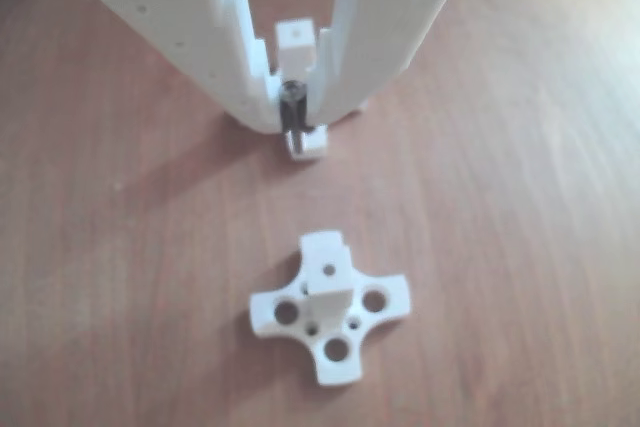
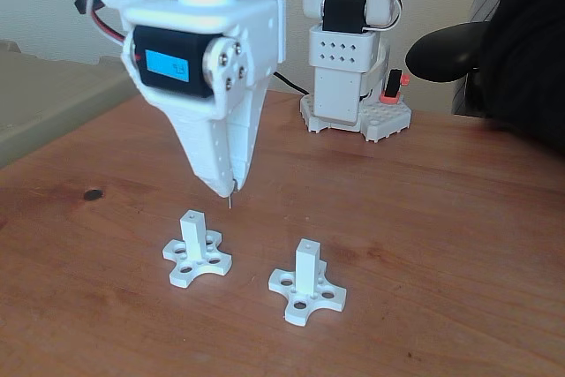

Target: Grab the screw and set it in the hole.

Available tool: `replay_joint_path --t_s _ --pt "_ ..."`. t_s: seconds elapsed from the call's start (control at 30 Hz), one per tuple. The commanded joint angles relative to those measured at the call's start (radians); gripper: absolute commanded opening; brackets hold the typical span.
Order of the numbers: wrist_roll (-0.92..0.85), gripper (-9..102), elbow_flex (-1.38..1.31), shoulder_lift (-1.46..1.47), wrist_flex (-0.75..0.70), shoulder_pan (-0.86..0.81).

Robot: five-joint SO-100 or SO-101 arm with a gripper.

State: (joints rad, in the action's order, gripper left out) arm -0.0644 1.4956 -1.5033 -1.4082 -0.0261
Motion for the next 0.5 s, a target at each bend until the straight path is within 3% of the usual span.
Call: replay_joint_path --t_s 0.0,0.47 --pt "0.008 -4 -0.035 -0.14 0.0 0.037" --pt "0.043 -4 0.009 -0.163 0.008 0.135"
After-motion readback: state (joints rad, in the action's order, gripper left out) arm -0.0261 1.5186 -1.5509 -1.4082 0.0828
